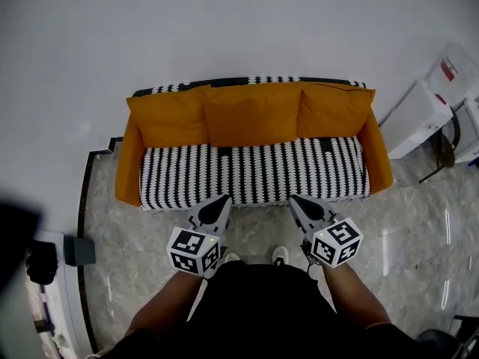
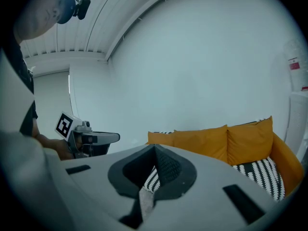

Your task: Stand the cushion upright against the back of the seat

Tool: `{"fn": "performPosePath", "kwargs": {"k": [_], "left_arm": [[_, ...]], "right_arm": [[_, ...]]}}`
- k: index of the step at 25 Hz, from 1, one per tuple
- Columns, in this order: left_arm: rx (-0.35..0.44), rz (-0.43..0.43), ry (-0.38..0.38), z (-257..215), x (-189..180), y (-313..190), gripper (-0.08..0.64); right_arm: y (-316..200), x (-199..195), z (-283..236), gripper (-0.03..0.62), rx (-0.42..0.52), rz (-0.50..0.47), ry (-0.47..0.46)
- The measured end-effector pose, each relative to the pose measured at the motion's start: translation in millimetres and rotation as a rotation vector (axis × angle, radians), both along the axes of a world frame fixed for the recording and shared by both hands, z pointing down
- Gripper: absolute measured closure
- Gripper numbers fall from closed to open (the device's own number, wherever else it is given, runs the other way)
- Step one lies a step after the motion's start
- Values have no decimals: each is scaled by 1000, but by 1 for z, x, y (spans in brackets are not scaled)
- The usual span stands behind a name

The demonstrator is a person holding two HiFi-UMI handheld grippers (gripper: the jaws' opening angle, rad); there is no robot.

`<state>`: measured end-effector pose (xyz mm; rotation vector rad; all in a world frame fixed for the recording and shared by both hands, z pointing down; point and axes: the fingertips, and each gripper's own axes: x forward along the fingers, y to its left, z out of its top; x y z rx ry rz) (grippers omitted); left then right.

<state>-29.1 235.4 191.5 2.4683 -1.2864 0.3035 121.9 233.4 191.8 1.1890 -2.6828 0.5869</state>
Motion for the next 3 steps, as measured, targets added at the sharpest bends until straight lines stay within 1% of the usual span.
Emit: {"fn": "performPosePath", "kwargs": {"k": [3], "left_arm": [[3,-2,-3,-1,0,2,543]], "right_arm": [[3,-1,0,557,1,-4,1]]}}
